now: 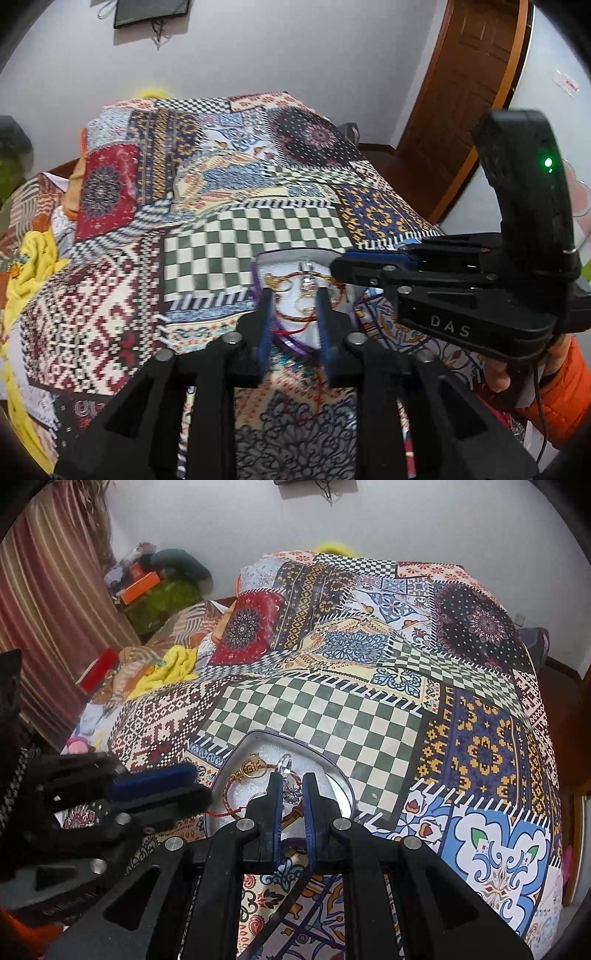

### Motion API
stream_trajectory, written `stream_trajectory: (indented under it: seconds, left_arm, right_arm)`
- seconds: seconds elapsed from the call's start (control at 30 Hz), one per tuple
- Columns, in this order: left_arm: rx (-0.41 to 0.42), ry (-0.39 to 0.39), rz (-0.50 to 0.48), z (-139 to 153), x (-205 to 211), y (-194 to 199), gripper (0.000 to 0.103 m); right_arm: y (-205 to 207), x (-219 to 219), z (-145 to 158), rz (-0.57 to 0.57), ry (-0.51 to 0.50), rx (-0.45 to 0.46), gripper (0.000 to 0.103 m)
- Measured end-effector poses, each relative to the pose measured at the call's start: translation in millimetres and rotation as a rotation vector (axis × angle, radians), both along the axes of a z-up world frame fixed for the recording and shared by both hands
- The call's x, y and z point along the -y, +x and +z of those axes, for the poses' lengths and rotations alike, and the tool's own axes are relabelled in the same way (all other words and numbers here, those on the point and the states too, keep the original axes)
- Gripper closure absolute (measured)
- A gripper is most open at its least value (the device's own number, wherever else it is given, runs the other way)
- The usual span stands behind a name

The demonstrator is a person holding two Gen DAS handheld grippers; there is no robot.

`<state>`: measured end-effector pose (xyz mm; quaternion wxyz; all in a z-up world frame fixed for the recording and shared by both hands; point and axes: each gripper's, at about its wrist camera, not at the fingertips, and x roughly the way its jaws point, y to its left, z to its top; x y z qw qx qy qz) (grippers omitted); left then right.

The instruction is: Organize jewelry

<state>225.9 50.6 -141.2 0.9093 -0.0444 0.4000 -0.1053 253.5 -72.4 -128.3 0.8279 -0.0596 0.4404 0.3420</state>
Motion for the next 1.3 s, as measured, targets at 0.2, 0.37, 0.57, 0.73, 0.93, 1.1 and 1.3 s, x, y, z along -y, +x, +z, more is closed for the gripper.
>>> stream_trajectory:
  seconds: [0.2,0.37,0.57,0.73,0.93,1.1,1.3]
  left_arm:
    - [-0.028,0.010,0.027,-5,-18,-8,0.075]
    - [-0.073,0.015,0.019,-20,-21,-17,0.075]
    - [-0.118,0.024,0.013,-37,-16,-15,0.075]
    - [-0.153,-0.012,-0.002,-44,-15,-10,0.075]
    - [-0.167,-0.029,0.012,-48,-16,-24,0.075]
    - [-0.195,-0.047,0.002,-53,-16,-37,0.075]
    - [-0.189,-0.045,-0.025,-49,-2,-45,0.073]
  right_arm:
    - [-1,-5,-3,0.019,-0.012,-0.025,0.093]
    - [-4,-10,-3,0.029,-0.030,-0.023,0.092]
    - [-11,-15,-1,0.035,-0.059,0.006,0.068]
    - [-16,-13,2,0.027,-0.064,0.027,0.068]
    - [-20,-4,2,0.008,-0.067,0.031,0.068]
    - [-28,4,0,-0.003,-0.073,0.032,0.068]
    - [-38,11,-1,-0.008,-0.079,0.030,0.068]
